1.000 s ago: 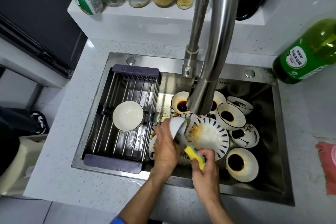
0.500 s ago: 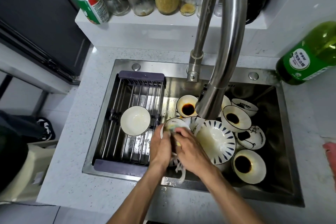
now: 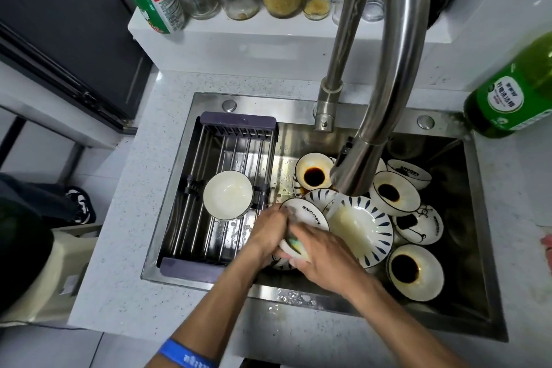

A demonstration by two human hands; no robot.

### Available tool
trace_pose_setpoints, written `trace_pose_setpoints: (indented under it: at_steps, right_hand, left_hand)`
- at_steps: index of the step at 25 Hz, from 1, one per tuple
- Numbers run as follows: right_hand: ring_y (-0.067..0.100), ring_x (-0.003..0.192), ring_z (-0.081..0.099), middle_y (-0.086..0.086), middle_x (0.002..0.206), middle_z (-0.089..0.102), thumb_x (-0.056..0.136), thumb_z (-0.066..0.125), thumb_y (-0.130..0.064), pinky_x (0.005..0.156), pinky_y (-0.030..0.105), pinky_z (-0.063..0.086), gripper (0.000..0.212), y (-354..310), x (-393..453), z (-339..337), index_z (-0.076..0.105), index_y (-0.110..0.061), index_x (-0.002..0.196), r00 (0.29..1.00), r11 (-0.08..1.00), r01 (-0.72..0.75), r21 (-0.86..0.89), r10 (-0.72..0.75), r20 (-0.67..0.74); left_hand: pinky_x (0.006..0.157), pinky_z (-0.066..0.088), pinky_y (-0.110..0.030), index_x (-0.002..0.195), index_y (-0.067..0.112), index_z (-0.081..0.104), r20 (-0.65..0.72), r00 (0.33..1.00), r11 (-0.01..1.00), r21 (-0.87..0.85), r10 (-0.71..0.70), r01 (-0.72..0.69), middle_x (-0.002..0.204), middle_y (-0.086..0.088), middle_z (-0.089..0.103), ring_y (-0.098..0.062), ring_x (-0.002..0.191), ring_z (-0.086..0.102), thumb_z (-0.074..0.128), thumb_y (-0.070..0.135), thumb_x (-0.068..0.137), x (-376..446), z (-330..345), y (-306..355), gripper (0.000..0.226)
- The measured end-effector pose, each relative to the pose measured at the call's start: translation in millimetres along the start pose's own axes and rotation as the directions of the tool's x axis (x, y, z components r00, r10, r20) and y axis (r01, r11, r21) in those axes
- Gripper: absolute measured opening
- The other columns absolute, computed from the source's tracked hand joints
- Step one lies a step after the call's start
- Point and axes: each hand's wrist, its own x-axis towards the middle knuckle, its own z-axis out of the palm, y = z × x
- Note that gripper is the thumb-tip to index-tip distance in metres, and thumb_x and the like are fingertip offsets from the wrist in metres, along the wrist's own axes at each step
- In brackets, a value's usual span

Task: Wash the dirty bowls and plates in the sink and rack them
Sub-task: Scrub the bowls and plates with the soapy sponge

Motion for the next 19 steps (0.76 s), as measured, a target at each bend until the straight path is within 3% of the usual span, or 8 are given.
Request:
trace_pose_setpoints:
  at_steps: [2, 4, 6, 8, 11, 15, 17, 19]
  right_hand:
    - [0.017, 0.107, 0.060, -0.003, 0.122, 0.062, 0.082, 0.072, -0.021, 0.092, 0.036, 0.052, 0.054, 1, -3, 14, 0.050, -0.023, 0.132, 0.990, 0.998, 0.020, -0.056, -0.027, -0.136]
    - [0.011, 0.121, 0.055, -0.008, 0.137, 0.054, 0.081, 0.070, -0.016, 0.099, 0.032, 0.049, 0.059, -16, 3, 18, 0.051, -0.023, 0.137, 0.964, 0.961, -0.102, 0.259, 0.159, -0.211]
    - [0.005, 0.117, 0.056, -0.014, 0.135, 0.054, 0.081, 0.069, -0.010, 0.099, 0.025, 0.049, 0.073, -27, 9, 14, 0.040, -0.031, 0.144, 0.955, 0.890, -0.132, 0.437, 0.233, -0.186]
    - [0.008, 0.110, 0.059, -0.013, 0.126, 0.060, 0.081, 0.068, -0.009, 0.094, 0.026, 0.051, 0.061, -21, 6, 4, 0.049, -0.030, 0.136, 0.966, 0.931, -0.090, 0.355, 0.168, -0.196]
    - [0.018, 0.102, 0.058, -0.007, 0.119, 0.062, 0.072, 0.073, -0.006, 0.086, 0.035, 0.054, 0.046, -12, 0, 1, 0.061, -0.021, 0.114, 0.970, 0.974, 0.126, -0.186, -0.160, -0.182]
    - [0.014, 0.095, 0.063, -0.007, 0.105, 0.068, 0.071, 0.066, 0.004, 0.077, 0.038, 0.055, 0.038, -14, 0, 21, 0.067, -0.020, 0.100, 0.945, 0.992, -0.028, 0.126, 0.068, -0.319]
    - [0.016, 0.104, 0.061, -0.008, 0.115, 0.064, 0.072, 0.066, 0.006, 0.086, 0.038, 0.054, 0.041, -15, -2, 20, 0.067, -0.019, 0.105, 0.954, 0.989, 0.137, -0.051, -0.145, -0.263]
    - [0.020, 0.102, 0.062, -0.005, 0.114, 0.065, 0.069, 0.067, 0.007, 0.088, 0.038, 0.053, 0.042, -15, -1, 19, 0.068, -0.015, 0.104, 0.951, 0.990, 0.141, -0.028, -0.143, -0.275]
  left_hand:
    - [0.067, 0.051, -0.026, 0.102, 0.028, 0.069, -0.014, 0.997, 0.996, 0.040, 0.075, -0.075, 0.095, 0.002, 0.071, -0.015, 0.084, 0.065, 0.045, 0.023, 0.097, 5, -9, 8, 0.025]
    - [0.077, 0.050, -0.027, 0.093, 0.035, 0.070, -0.093, 0.975, 0.979, 0.032, 0.203, -0.201, 0.090, 0.007, 0.073, -0.014, 0.089, 0.066, 0.048, 0.021, 0.095, -3, -3, 8, 0.026]
    - [0.087, 0.051, -0.028, 0.094, 0.042, 0.069, -0.150, 0.957, 0.967, -0.010, 0.249, -0.253, 0.097, 0.006, 0.073, -0.013, 0.096, 0.066, 0.049, 0.023, 0.092, -8, 5, 1, 0.028]
    - [0.095, 0.050, -0.035, 0.106, 0.037, 0.070, -0.201, 0.953, 0.969, -0.044, 0.229, -0.242, 0.106, 0.001, 0.072, -0.016, 0.102, 0.065, 0.048, 0.032, 0.084, 1, -3, 4, 0.031]
    - [0.098, 0.049, -0.046, 0.106, 0.025, 0.069, 0.037, 0.992, 0.985, 0.114, 0.123, -0.126, 0.102, -0.007, 0.073, -0.022, 0.099, 0.066, 0.049, 0.037, 0.079, 2, -13, 15, 0.036]
    - [0.095, 0.046, -0.024, 0.125, 0.036, 0.056, -0.078, 0.951, 0.954, 0.038, 0.301, -0.298, 0.118, 0.010, 0.064, -0.007, 0.109, 0.058, 0.044, 0.026, 0.084, -11, -8, 7, 0.043]
    - [0.099, 0.043, -0.026, 0.129, 0.032, 0.057, 0.050, 0.970, 0.964, 0.108, 0.238, -0.242, 0.125, 0.006, 0.063, -0.014, 0.113, 0.057, 0.044, 0.022, 0.092, -10, -12, 8, 0.041]
    - [0.093, 0.042, -0.018, 0.129, 0.027, 0.059, -0.043, 0.959, 0.958, 0.066, 0.281, -0.278, 0.121, 0.002, 0.064, -0.018, 0.113, 0.058, 0.043, 0.019, 0.092, -13, -11, 4, 0.041]
